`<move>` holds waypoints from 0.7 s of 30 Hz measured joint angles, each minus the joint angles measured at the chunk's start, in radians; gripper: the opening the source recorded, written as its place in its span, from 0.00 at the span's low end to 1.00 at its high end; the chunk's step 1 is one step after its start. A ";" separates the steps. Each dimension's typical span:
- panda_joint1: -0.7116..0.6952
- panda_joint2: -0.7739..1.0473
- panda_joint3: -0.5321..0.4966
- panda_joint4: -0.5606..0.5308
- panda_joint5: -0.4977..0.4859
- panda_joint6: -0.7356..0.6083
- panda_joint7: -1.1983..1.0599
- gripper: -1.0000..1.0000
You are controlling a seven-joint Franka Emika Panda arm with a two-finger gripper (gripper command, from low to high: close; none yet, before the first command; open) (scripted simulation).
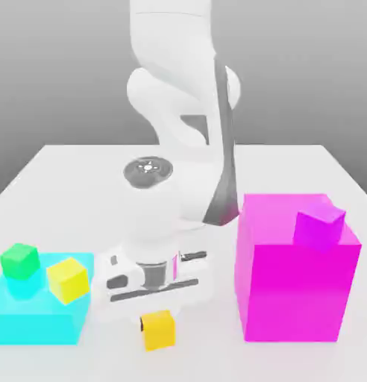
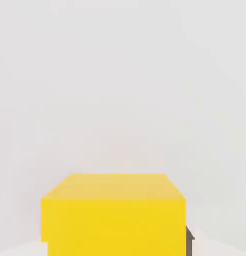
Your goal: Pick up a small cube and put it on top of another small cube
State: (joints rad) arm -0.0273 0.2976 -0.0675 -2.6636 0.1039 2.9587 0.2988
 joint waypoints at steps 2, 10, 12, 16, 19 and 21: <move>0.012 -0.062 -0.017 -0.012 -0.022 -0.050 0.016 0.00; -0.112 -0.277 -0.115 0.040 -0.167 -0.331 0.235 0.00; -0.178 -0.326 -0.162 0.059 -0.181 -0.395 0.301 0.00; -0.325 -0.423 -0.247 0.085 -0.186 -0.504 0.410 0.00; -0.363 -0.405 -0.288 0.081 -0.158 -0.478 0.427 0.00; -0.364 -0.344 -0.295 0.068 -0.124 -0.407 0.405 0.00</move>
State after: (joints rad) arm -0.3910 -0.0460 -0.3622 -2.5955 -0.0200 2.5516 0.7042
